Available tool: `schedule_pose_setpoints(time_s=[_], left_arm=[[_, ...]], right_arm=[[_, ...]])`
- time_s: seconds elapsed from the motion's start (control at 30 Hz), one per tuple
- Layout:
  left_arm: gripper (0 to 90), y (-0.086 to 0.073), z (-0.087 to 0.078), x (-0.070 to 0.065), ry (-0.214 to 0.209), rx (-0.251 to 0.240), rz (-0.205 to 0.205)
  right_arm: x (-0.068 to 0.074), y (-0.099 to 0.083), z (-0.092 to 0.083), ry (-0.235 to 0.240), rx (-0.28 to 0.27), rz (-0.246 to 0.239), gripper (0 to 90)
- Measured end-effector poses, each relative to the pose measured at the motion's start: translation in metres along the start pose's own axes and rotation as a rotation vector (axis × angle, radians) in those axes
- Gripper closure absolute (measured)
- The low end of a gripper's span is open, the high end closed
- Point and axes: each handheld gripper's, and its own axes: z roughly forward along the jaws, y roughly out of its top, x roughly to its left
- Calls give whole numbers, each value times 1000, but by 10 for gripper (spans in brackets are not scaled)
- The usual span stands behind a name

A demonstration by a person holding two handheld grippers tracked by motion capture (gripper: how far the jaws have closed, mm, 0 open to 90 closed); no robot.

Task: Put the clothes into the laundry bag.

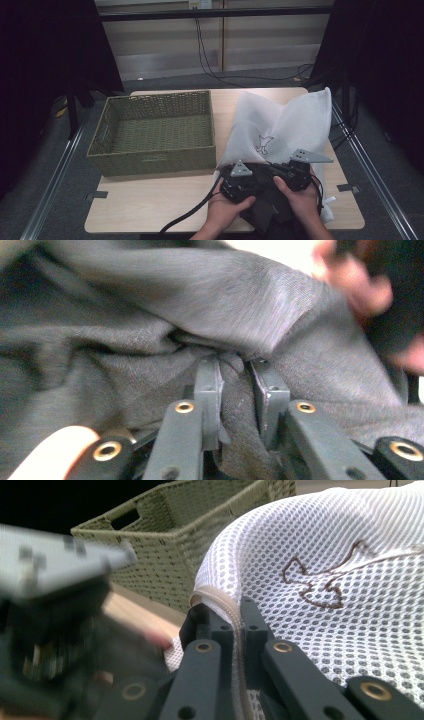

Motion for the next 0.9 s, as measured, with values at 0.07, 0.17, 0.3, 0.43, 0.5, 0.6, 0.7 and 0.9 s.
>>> schedule_pose_setpoints(time_s=[0.07,0.17,0.3,0.43,0.5,0.6,0.7,0.9], left_arm=[[780,12,-15,5,38,-105,6],[785,22,-24,12,75,-215,21],[777,2,18,27,141,62,52],[754,-4,21,35,105,60,15],[661,2,10,33,78,30,4],[446,7,-19,28,28,-46,-4],[284,6,-39,25,-68,-65,-45],[76,-13,-4,2,-124,164,-70]], right_arm=[[2,4,-6,-2,-23,5,887],[4,11,-14,2,-72,2,887],[4,7,-7,13,-44,-1,888],[3,1,-1,15,-17,0,887],[0,1,-2,3,-15,0,888],[-6,-1,-3,-16,-13,7,888],[-11,-2,-2,-21,-8,19,888],[-11,-4,5,-26,5,32,887]])
